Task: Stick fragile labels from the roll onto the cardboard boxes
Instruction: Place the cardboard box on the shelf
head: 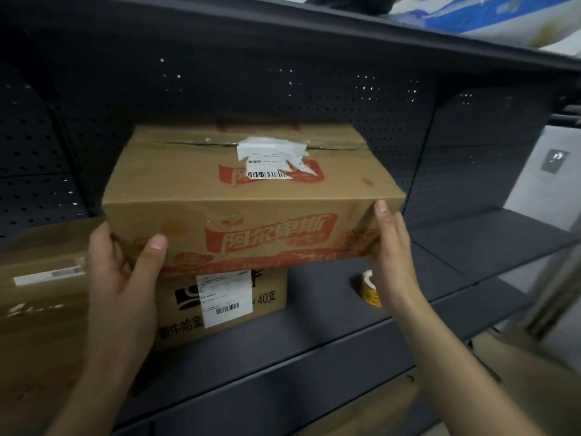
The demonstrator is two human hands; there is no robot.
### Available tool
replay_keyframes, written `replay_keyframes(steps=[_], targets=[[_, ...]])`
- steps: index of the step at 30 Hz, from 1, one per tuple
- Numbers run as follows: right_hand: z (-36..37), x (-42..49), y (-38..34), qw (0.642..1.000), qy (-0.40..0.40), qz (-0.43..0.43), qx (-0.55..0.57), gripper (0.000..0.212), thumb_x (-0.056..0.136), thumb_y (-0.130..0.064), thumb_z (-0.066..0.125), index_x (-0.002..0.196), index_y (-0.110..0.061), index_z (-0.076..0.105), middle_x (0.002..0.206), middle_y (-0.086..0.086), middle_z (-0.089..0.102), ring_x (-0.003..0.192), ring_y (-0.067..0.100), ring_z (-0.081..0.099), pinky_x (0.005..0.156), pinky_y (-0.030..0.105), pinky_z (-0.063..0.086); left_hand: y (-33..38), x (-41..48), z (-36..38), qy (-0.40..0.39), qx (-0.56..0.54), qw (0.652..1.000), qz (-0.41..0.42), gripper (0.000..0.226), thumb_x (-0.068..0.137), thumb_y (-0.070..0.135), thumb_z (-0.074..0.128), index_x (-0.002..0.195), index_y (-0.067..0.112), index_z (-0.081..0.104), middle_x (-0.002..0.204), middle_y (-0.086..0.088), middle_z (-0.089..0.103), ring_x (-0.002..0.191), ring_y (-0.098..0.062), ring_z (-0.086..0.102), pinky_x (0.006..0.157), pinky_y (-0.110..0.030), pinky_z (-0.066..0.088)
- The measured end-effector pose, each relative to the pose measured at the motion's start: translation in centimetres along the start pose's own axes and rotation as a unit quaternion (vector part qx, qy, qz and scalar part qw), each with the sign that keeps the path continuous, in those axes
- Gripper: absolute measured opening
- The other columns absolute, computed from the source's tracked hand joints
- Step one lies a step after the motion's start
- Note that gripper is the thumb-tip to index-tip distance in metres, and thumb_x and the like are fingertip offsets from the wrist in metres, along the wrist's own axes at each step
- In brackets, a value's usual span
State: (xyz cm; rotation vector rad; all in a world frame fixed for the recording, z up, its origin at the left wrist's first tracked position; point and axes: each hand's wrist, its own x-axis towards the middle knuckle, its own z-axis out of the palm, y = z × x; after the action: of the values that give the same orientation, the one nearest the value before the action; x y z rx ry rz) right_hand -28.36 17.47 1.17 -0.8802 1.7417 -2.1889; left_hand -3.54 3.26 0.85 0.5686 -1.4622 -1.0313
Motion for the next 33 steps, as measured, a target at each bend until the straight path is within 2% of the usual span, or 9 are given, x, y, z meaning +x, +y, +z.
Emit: replay_keyframes(steps=[3, 7, 10, 15, 19, 21, 25, 30, 33], targets=[[-2.4, -0.8, -0.2, 1.000, 0.023, -0.016, 0.003, 0.072, 0.076, -0.080, 0.057, 0.134, -0.039, 0.051, 0.134, -0.014, 0.062, 0.126, 0.009, 0.057, 0.110, 0.051, 0.040, 0.1, -1.1, 1.7, -0.030, -0.008, 0.999, 0.020, 0.031, 0.100, 0.017, 0.050, 0.131, 0.020, 0.047, 0.121, 0.004, 0.065, 0.111, -0.012, 0.062, 0.088, -0.024, 0.055], [-5.5, -1.1, -0.1, 0.999, 0.046, -0.017, 0.007, 0.067, 0.073, -0.080, 0.061, 0.125, -0.038, 0.057, 0.130, -0.007, 0.065, 0.123, 0.017, 0.060, 0.106, 0.057, 0.044, 0.2, -2.4, 4.0, -0.066, -0.036, 0.997, 0.019, 0.034, 0.099, 0.012, 0.050, 0.132, 0.017, 0.048, 0.123, 0.001, 0.064, 0.112, -0.008, 0.062, 0.088, -0.017, 0.052], [-7.8, -0.7, 0.0, 0.998, 0.056, -0.015, 0.009, 0.067, 0.071, -0.080, 0.063, 0.123, -0.039, 0.057, 0.131, -0.005, 0.064, 0.124, 0.020, 0.060, 0.103, 0.060, 0.044, 0.1, -3.3, 6.1, -0.081, -0.044, 0.996, 0.011, 0.034, 0.098, 0.018, 0.056, 0.131, 0.016, 0.048, 0.121, 0.000, 0.065, 0.112, -0.010, 0.062, 0.088, -0.019, 0.053], [-12.6, 1.0, 0.7, 0.998, 0.051, -0.017, 0.014, 0.065, 0.071, -0.081, 0.063, 0.121, -0.039, 0.058, 0.129, -0.005, 0.065, 0.122, 0.020, 0.061, 0.100, 0.061, 0.047, -0.1, -5.1, 10.8, -0.088, -0.041, 0.995, -0.001, 0.050, 0.088, 0.032, 0.056, 0.134, 0.017, 0.046, 0.124, 0.005, 0.063, 0.113, -0.006, 0.061, 0.090, -0.021, 0.053], [-17.6, 3.2, 1.7, 0.999, 0.028, -0.015, 0.005, 0.060, 0.072, -0.081, 0.061, 0.119, -0.044, 0.058, 0.128, -0.010, 0.065, 0.122, 0.014, 0.060, 0.103, 0.056, 0.046, -0.5, -7.1, 15.8, -0.078, -0.028, 0.997, -0.008, 0.069, 0.079, 0.047, 0.058, 0.138, 0.015, 0.043, 0.125, 0.006, 0.062, 0.112, -0.002, 0.060, 0.086, -0.014, 0.049], [-20.3, 4.4, 2.2, 1.000, 0.016, -0.013, 0.001, 0.053, 0.071, -0.081, 0.060, 0.112, -0.048, 0.059, 0.122, -0.014, 0.067, 0.120, 0.012, 0.061, 0.105, 0.053, 0.046, -0.8, -8.1, 18.5, -0.070, -0.012, 0.997, -0.012, 0.063, 0.083, 0.041, 0.059, 0.137, 0.014, 0.043, 0.123, 0.005, 0.061, 0.109, 0.000, 0.059, 0.083, -0.011, 0.048], [-25.1, 7.0, 3.4, 1.000, -0.010, -0.014, -0.005, 0.040, 0.074, -0.078, 0.061, 0.105, -0.053, 0.060, 0.118, -0.016, 0.067, 0.118, 0.011, 0.061, 0.105, 0.055, 0.046, -1.6, -9.9, 23.4, -0.058, 0.009, 0.998, -0.024, 0.049, 0.096, 0.014, 0.059, 0.141, 0.012, 0.039, 0.125, 0.006, 0.059, 0.108, 0.006, 0.058, 0.083, -0.009, 0.048], [-28.8, 9.9, 4.8, 0.999, -0.035, -0.009, -0.006, 0.045, 0.077, -0.072, 0.062, 0.111, -0.043, 0.059, 0.117, -0.016, 0.068, 0.116, 0.009, 0.062, 0.106, 0.053, 0.046, -2.3, -11.2, 27.9, -0.044, 0.028, 0.997, -0.048, 0.046, 0.096, 0.009, 0.056, 0.139, 0.013, 0.040, 0.120, 0.010, 0.058, 0.104, 0.009, 0.058, 0.082, -0.009, 0.048], [-29.5, 11.6, 5.9, 0.999, -0.047, 0.001, -0.017, 0.035, 0.087, -0.059, 0.058, 0.113, -0.036, 0.058, 0.117, -0.014, 0.068, 0.115, 0.008, 0.063, 0.107, 0.051, 0.046, -3.1, -11.2, 29.6, -0.028, 0.030, 0.997, -0.058, 0.046, 0.091, 0.019, 0.060, 0.134, 0.016, 0.044, 0.117, 0.011, 0.059, 0.104, 0.008, 0.059, 0.083, -0.010, 0.049]])
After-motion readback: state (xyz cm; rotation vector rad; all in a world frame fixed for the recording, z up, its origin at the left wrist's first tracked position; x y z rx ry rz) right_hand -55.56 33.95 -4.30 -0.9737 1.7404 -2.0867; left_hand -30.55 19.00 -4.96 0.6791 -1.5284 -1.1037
